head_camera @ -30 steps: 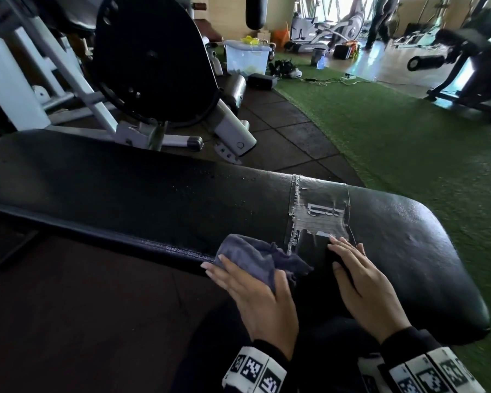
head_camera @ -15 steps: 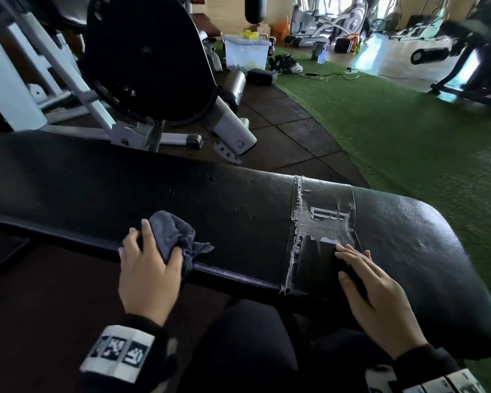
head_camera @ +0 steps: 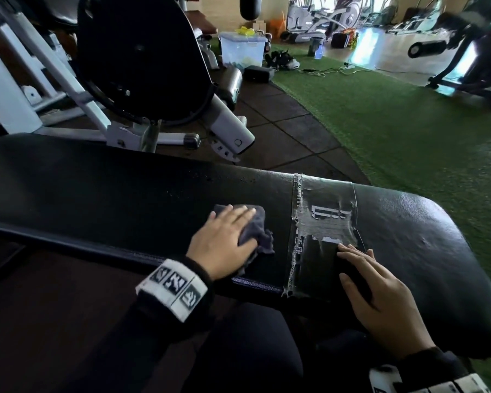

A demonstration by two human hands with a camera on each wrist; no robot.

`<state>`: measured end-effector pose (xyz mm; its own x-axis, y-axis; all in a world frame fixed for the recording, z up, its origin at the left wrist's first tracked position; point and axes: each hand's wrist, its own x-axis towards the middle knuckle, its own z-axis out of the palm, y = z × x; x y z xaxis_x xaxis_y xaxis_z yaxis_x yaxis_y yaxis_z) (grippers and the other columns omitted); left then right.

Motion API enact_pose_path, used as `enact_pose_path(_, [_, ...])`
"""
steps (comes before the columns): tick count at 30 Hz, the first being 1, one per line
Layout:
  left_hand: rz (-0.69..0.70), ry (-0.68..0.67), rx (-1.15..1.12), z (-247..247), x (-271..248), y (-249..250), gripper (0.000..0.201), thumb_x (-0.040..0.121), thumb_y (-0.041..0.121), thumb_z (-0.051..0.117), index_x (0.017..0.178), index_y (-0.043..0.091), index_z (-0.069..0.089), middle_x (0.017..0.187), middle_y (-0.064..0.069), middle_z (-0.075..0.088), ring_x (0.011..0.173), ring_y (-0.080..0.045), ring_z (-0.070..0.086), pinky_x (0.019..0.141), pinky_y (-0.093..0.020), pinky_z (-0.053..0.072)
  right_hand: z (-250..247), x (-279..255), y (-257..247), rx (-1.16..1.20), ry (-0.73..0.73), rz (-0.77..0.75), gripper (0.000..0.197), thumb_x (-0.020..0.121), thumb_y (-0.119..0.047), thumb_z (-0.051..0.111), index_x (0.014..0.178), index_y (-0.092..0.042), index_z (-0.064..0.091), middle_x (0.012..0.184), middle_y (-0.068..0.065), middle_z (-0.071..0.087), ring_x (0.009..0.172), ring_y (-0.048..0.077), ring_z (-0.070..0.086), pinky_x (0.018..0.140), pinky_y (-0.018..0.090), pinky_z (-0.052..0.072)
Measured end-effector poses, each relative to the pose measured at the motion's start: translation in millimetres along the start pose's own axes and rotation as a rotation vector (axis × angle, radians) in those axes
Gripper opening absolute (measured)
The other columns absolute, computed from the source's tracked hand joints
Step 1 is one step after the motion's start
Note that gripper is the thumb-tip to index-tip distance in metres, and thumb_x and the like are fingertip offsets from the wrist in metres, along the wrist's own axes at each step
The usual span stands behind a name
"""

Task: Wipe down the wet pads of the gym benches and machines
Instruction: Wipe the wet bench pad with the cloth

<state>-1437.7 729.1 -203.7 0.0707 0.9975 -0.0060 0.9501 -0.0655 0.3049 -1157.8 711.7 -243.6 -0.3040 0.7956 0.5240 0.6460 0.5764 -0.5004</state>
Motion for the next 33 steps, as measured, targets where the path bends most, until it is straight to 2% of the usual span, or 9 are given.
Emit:
enact_pose_path(4, [0.082, 0.080, -0.052, 2, -48, -9, 0.067, 0.082, 0.056, 0.016, 0.147, 0.042, 0.018, 0.154, 0.024, 0.016, 0.142, 0.005, 0.003, 0.109, -0.012, -0.006, -1, -1, 3, -0.018, -0.033, -0.003, 0.044, 0.089, -0.037, 0.043, 0.118, -0.010, 0.063, 0.129, -0.004, 0.058, 0.124, 0.001, 0.046, 0.112, 0.025, 0.027])
enact_pose_path(9, [-0.057, 0.129, -0.137, -10, -81, -53, 0.064, 0.083, 0.053, 0.025, 0.146, 0.043, 0.022, 0.149, 0.031, 0.015, 0.133, 0.017, -0.003, 0.114, -0.016, 0.004, 1, -2, 2, -0.070, -0.039, -0.022, 0.043, 0.091, -0.035, 0.041, 0.119, -0.010, 0.062, 0.130, -0.004, 0.057, 0.125, 0.005, 0.048, 0.112, 0.031, 0.029])
enact_pose_path(12, [-0.229, 0.180, -0.194, -20, -66, -77, 0.053, 0.097, 0.032, 0.041, 0.148, 0.032, 0.025, 0.154, 0.020, 0.019, 0.141, 0.005, 0.004, 0.118, -0.028, 0.006, 2, -2, 1, -0.078, -0.029, -0.022, 0.042, 0.090, -0.033, 0.042, 0.118, -0.009, 0.062, 0.130, -0.003, 0.057, 0.124, 0.006, 0.048, 0.113, 0.026, 0.026])
enact_pose_path(16, [-0.342, 0.040, -0.069, -28, -17, -79, 0.059, 0.098, 0.041, 0.036, 0.151, 0.025, 0.018, 0.159, 0.007, 0.013, 0.147, -0.018, 0.004, 0.118, -0.041, 0.003, 2, -1, -2, -0.108, -0.028, -0.014, 0.043, 0.089, -0.033, 0.042, 0.117, -0.007, 0.063, 0.128, -0.002, 0.058, 0.123, 0.008, 0.048, 0.112, 0.019, 0.023])
enact_pose_path(20, [-0.215, -0.079, -0.068, -23, 13, -37, 0.081, 0.087, 0.070, 0.036, 0.152, 0.028, 0.014, 0.160, 0.007, 0.009, 0.147, -0.019, 0.002, 0.117, -0.042, 0.000, 2, 0, -3, -0.121, -0.046, 0.011, 0.044, 0.088, -0.035, 0.041, 0.118, -0.009, 0.062, 0.129, -0.004, 0.058, 0.123, 0.009, 0.049, 0.112, 0.018, 0.023])
enact_pose_path(25, [-0.009, -0.074, -0.027, -3, -13, -6, 0.063, 0.095, 0.059, 0.032, 0.150, 0.039, 0.008, 0.159, 0.013, 0.004, 0.146, -0.011, -0.004, 0.116, -0.032, -0.006, 0, -1, -4, -0.116, -0.064, 0.005, 0.044, 0.089, -0.037, 0.040, 0.119, -0.012, 0.061, 0.130, -0.007, 0.056, 0.124, 0.004, 0.047, 0.112, 0.020, 0.026])
enact_pose_path(28, [0.052, -0.019, -0.058, 0, -49, -16, 0.071, 0.079, 0.068, 0.015, 0.147, 0.048, 0.006, 0.155, 0.025, -0.001, 0.141, 0.003, -0.012, 0.108, -0.014, -0.015, 0, 0, -3, -0.108, -0.066, -0.002, 0.044, 0.090, -0.036, 0.040, 0.118, -0.011, 0.062, 0.131, -0.006, 0.056, 0.124, 0.005, 0.047, 0.111, 0.026, 0.029])
enact_pose_path(31, [-0.006, -0.009, -0.113, -8, -71, -38, 0.075, 0.070, 0.068, 0.012, 0.144, 0.053, 0.008, 0.151, 0.034, -0.002, 0.134, 0.014, -0.016, 0.104, -0.008, -0.015, 1, 1, -3, -0.088, -0.063, -0.008, 0.044, 0.090, -0.035, 0.040, 0.118, -0.008, 0.062, 0.130, -0.003, 0.056, 0.124, 0.005, 0.047, 0.110, 0.032, 0.030])
enact_pose_path(33, [-0.071, 0.003, -0.141, -17, -71, -57, 0.064, 0.082, 0.061, 0.026, 0.144, 0.053, 0.011, 0.151, 0.033, 0.001, 0.135, 0.015, -0.013, 0.109, -0.012, -0.009, 1, 2, -4, -0.078, -0.067, 0.004, 0.045, 0.089, -0.035, 0.040, 0.117, -0.007, 0.062, 0.130, -0.002, 0.057, 0.124, 0.008, 0.049, 0.111, 0.033, 0.029])
